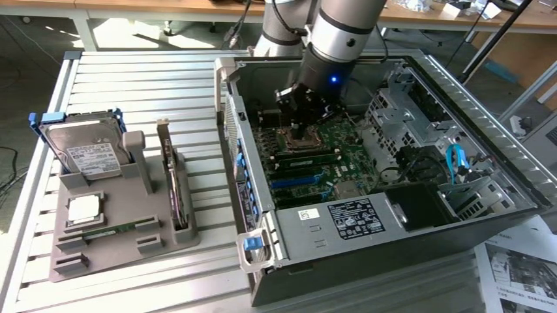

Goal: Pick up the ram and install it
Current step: 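Press down the ram until it locks into place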

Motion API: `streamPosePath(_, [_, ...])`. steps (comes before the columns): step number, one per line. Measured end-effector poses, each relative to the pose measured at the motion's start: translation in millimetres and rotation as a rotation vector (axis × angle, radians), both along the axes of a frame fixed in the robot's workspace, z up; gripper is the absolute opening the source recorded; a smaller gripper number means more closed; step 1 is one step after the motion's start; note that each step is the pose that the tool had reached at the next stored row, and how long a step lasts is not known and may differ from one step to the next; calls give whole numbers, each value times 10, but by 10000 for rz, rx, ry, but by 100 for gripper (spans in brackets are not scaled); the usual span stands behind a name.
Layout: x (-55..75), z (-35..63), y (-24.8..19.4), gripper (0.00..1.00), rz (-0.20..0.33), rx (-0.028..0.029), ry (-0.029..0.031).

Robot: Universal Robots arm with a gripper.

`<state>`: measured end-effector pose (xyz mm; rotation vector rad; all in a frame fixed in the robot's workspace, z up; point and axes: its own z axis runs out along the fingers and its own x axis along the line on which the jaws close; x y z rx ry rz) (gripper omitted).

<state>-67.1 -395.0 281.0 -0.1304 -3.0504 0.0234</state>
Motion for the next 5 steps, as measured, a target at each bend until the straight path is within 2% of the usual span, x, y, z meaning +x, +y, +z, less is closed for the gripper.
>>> streamPosePath(1, [-1,-1,0,11,-376,-9,0])
streamPosePath(2, [-14,-5,0,11,-376,4,-646])
streamPosePath(3, [-30,-7,0,11,-377,26,-1323])
streamPosePath(4, [-31,-6,0,11,289,68,-1320])
streamPosePath(5, [-31,-7,0,11,527,84,-1320])
